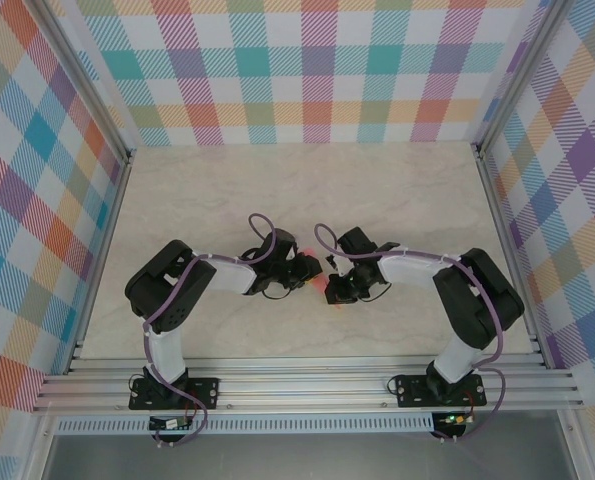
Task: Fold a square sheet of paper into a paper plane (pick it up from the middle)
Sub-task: Fold the wing for the fifth time at the center of the table.
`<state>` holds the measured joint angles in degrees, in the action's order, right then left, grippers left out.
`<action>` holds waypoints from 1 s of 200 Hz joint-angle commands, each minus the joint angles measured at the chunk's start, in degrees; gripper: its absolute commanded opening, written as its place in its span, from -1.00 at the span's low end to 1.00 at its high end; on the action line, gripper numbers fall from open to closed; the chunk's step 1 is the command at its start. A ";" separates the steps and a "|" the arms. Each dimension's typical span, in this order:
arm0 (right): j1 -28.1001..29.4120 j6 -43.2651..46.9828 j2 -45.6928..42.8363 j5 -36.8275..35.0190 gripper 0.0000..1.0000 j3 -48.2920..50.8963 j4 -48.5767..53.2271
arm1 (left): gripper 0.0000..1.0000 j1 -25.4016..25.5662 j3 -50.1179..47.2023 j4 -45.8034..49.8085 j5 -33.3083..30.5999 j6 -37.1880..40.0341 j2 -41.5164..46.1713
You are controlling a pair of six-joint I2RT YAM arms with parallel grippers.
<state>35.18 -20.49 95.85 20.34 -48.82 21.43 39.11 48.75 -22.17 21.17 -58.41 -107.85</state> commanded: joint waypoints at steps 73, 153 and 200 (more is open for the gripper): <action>-2.45 -2.15 1.84 6.03 -0.85 4.53 -4.53 | -0.50 -0.56 -0.23 4.95 -0.61 1.46 -1.83; -7.20 -2.59 0.77 8.97 -0.84 8.65 -5.93 | -0.51 -0.89 -0.15 5.12 -0.60 1.47 -2.10; -7.58 -3.79 0.06 13.50 -0.80 9.96 -6.23 | -0.51 -1.06 -0.50 5.12 -0.89 1.42 -2.33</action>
<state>27.86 -23.35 96.20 32.77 -41.30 10.79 38.85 48.75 -22.17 21.76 -58.22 -107.96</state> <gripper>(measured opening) 0.099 0.247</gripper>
